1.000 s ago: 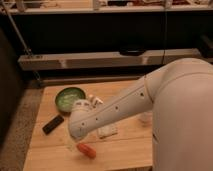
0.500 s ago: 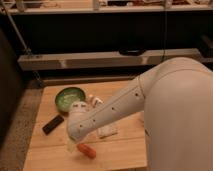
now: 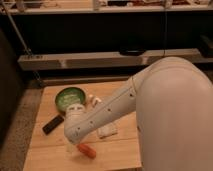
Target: Place the pepper in the ceramic cup
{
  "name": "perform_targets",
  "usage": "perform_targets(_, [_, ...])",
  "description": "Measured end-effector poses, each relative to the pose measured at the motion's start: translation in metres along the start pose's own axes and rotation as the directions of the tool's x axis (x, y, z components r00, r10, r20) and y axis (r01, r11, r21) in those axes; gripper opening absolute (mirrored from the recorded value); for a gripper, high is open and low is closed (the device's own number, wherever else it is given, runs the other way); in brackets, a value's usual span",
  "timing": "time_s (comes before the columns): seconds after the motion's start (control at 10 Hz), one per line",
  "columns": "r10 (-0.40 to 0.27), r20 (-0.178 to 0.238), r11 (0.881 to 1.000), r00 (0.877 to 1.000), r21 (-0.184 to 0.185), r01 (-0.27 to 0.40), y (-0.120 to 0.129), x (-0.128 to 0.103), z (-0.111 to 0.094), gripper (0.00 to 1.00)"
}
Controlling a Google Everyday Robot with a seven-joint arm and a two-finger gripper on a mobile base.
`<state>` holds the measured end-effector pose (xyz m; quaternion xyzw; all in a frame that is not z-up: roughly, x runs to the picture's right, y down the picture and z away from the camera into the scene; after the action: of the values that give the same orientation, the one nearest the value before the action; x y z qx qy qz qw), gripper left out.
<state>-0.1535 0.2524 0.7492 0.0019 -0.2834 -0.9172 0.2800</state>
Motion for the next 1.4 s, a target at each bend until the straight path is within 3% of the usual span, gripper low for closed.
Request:
perform_targets(0.4, [0.004,0.004,1.000,1.000,-0.009,-0.004,-0.002,-0.002,0.015,0.80])
perform_targets(1.2, [0.008,-0.009,1.000,1.000,-0.021,-0.008,-0.002,-0.008,0.022,0.79])
perform_targets(1.3, [0.007,-0.011,1.000,1.000,-0.022,-0.007,-0.002,-0.008,0.021,0.75])
perform_targets(1.4, [0.006,-0.012,1.000,1.000,-0.024,-0.007,-0.003,-0.008,0.021,0.64])
